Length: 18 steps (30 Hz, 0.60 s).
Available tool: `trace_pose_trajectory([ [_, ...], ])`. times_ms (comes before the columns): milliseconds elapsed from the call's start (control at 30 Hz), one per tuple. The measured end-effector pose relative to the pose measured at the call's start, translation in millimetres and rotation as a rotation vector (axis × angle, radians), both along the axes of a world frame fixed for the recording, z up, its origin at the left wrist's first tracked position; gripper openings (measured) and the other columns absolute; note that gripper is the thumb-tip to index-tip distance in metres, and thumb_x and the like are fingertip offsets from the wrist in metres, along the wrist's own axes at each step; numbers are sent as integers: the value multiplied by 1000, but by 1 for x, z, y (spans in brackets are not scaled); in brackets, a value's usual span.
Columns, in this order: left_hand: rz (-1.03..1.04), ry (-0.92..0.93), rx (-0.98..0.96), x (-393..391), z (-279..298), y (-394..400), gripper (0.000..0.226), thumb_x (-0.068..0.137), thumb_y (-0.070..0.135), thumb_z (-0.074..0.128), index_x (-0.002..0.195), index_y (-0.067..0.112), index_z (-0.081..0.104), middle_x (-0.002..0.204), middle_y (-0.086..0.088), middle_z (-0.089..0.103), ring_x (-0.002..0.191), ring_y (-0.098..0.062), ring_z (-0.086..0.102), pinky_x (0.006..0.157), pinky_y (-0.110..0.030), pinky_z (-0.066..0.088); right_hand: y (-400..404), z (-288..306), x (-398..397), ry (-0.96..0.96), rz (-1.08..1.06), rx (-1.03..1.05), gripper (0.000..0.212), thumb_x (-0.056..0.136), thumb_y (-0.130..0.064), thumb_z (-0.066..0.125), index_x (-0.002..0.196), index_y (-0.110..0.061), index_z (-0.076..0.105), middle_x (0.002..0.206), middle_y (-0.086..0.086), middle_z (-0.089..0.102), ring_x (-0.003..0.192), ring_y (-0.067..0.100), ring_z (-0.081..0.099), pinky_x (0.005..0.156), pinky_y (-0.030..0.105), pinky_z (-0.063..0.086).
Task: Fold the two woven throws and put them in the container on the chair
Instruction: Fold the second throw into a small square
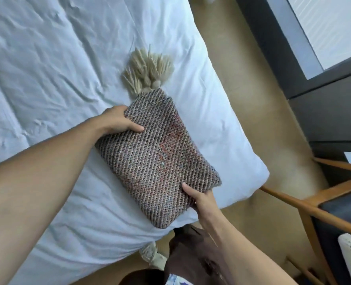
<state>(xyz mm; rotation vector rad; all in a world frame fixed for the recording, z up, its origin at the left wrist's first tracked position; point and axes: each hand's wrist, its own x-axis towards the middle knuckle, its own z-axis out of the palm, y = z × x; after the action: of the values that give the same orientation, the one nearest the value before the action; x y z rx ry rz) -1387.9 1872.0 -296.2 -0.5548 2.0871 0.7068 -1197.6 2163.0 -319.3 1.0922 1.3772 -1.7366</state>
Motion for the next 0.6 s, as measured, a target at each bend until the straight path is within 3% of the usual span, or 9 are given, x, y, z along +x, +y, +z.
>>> trace_pose_trajectory([
  [200,415,263,24,97,51,-56,68,66,49,85,127,29,64,121,1,71,110,-24,66,102,-44,50,-8,42,-71,86,104,-53,37,93,-21,70,127,-12,61,121,13,73,109,30,72,96,47,56],
  [300,707,398,42,149,89,-77,61,65,54,83,118,30,67,111,7,74,102,-20,70,98,-44,54,-38,78,-123,227,258,-51,47,87,-23,77,126,-5,56,119,19,72,106,34,72,95,53,56],
  [400,916,582,32,184,122,-85,34,80,38,80,112,32,69,108,11,73,100,-13,69,89,-34,52,-72,108,-161,396,383,41,48,81,-26,83,120,-11,58,112,13,74,98,27,75,89,48,60],
  [467,1021,649,7,196,123,-85,42,79,42,80,117,30,66,112,10,73,102,-14,68,91,-35,52,-87,115,-173,465,420,82,60,74,-37,86,123,-17,57,110,11,75,94,26,76,86,46,61],
  [533,1043,573,-150,205,102,-83,54,76,52,78,121,27,61,118,3,70,108,-24,66,95,-40,51,-99,107,-170,470,540,238,80,70,-56,82,135,-22,50,116,8,70,100,26,73,92,48,58],
  [600,1011,427,-378,211,75,-74,70,78,50,76,134,17,49,132,-13,60,122,-36,56,100,-45,45,-107,90,-154,585,754,601,89,79,-63,72,148,-18,39,133,10,59,121,27,60,107,46,46],
])
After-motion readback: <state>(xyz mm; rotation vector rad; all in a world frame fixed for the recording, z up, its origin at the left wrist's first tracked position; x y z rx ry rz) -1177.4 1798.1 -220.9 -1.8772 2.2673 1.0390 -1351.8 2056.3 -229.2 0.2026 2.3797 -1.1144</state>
